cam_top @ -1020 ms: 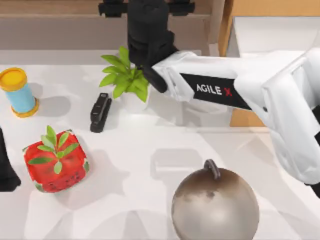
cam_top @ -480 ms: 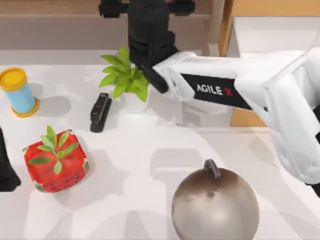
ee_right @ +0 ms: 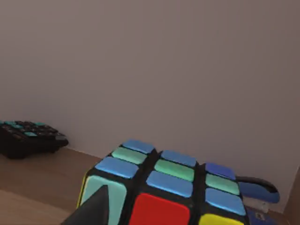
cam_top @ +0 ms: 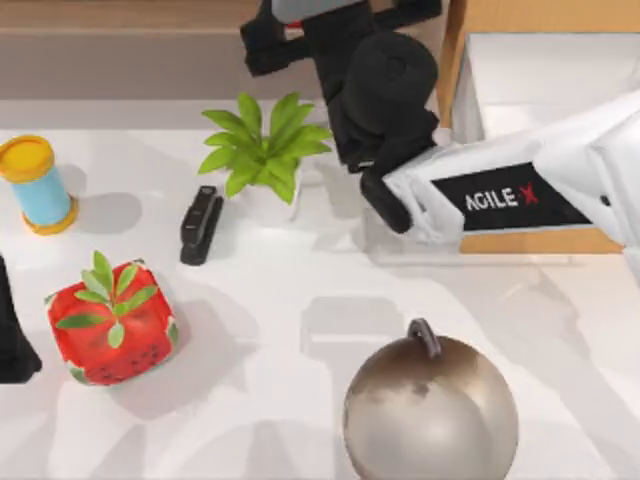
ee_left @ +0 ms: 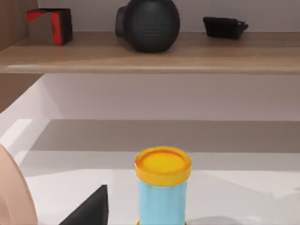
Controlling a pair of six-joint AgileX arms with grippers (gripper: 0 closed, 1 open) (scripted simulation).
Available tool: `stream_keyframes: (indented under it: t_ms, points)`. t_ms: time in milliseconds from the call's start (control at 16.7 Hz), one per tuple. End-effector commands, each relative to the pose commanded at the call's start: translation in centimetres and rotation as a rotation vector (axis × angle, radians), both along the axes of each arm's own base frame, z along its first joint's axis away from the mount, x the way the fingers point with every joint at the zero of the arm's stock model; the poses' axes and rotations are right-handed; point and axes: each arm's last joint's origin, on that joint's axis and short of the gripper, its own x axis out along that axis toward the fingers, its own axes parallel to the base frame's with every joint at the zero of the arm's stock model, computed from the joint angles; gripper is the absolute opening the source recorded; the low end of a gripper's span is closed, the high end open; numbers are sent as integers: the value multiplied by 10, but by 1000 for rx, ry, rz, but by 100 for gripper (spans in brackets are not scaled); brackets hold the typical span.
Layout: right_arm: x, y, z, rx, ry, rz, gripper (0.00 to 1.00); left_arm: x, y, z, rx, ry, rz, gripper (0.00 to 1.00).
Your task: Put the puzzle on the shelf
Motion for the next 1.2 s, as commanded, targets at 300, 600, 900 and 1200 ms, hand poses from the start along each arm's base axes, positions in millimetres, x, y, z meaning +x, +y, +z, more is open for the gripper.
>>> stream_keyframes:
  t_ms: [300, 600, 900, 1200]
  points:
    - [-69, -73, -39, -397, -84, 4, 100, 0, 0, 0, 0, 0, 0, 100]
    - [-154, -142, -78, -885, -72, -12, 100, 0, 0, 0, 0, 0, 0, 100]
    - [-187, -206, -84, -1237, 29, -214, 100, 0, 0, 0, 0, 0, 0, 100]
    - [-188, -227, -80, -1316, 89, -337, 100, 0, 0, 0, 0, 0, 0, 100]
